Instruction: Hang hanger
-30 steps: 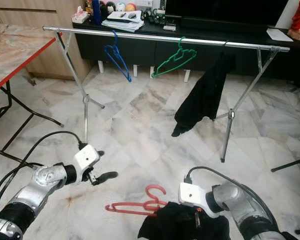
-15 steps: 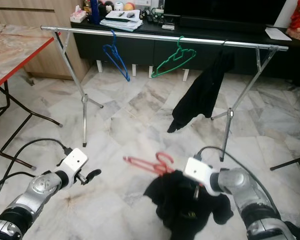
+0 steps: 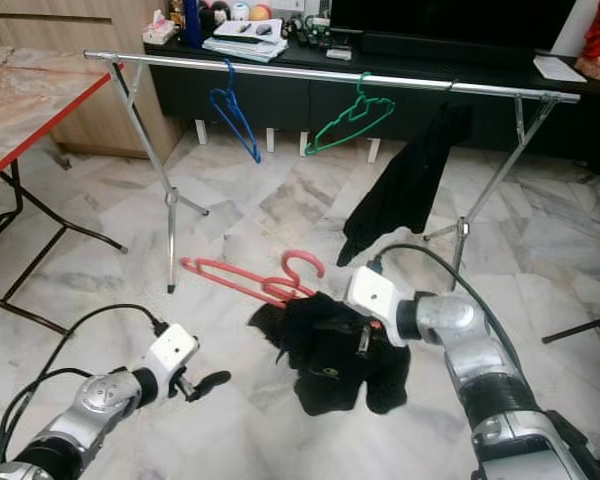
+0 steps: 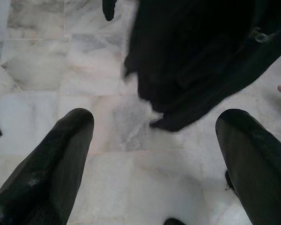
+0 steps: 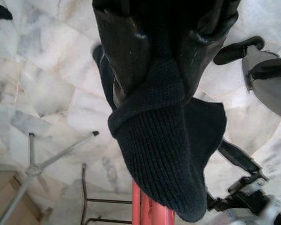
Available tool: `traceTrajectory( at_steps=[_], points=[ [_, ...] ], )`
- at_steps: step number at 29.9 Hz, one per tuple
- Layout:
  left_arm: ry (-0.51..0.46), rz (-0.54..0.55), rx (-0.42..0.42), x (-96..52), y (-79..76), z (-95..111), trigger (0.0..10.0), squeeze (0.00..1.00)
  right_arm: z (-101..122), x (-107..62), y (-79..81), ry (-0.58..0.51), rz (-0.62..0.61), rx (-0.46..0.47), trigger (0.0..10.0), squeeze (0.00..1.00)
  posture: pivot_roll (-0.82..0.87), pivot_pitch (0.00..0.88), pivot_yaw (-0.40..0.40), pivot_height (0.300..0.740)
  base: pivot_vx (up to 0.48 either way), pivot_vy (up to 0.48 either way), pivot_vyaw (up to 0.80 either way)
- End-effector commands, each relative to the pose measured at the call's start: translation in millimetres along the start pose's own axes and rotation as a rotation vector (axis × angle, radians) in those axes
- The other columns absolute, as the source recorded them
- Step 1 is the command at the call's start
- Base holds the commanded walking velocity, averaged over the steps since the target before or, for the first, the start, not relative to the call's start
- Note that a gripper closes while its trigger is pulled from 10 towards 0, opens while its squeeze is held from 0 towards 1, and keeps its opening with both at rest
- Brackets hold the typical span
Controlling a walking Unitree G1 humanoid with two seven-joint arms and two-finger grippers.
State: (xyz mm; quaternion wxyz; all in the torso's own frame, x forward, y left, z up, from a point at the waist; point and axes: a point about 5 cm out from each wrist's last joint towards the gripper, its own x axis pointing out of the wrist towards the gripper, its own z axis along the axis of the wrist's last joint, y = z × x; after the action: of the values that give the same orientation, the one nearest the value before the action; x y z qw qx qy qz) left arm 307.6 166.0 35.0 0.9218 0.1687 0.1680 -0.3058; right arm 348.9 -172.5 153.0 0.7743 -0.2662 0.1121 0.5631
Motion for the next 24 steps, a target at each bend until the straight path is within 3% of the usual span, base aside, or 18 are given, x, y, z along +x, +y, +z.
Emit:
traceTrajectory(
  at_steps=[1,8,24],
  points=[
    [0.004,0.015,-0.01,-0.1,0.0,-2,10.0,0.0,7,-5.2,-2.8,-0.007,0.019,-0.043,0.0,0.0,-0.08,0.135,-0.037,0.74,0.0,0.0,0.0],
    [0.0,0.018,-0.027,0.4,-1.1,-4,10.0,0.0,10,-7.8,-3.5,-0.005,0.027,-0.052,0.0,0.0,-0.09,0.133,-0.041,0.74,0.0,0.0,0.0],
    [-0.037,-0.066,-0.104,8.6,-13.8,2,10.0,0.0,44,13.2,9.4,-0.108,0.137,-0.144,0.0,0.0,-0.09,0.122,-0.045,0.74,0.0,0.0,0.0]
  ],
)
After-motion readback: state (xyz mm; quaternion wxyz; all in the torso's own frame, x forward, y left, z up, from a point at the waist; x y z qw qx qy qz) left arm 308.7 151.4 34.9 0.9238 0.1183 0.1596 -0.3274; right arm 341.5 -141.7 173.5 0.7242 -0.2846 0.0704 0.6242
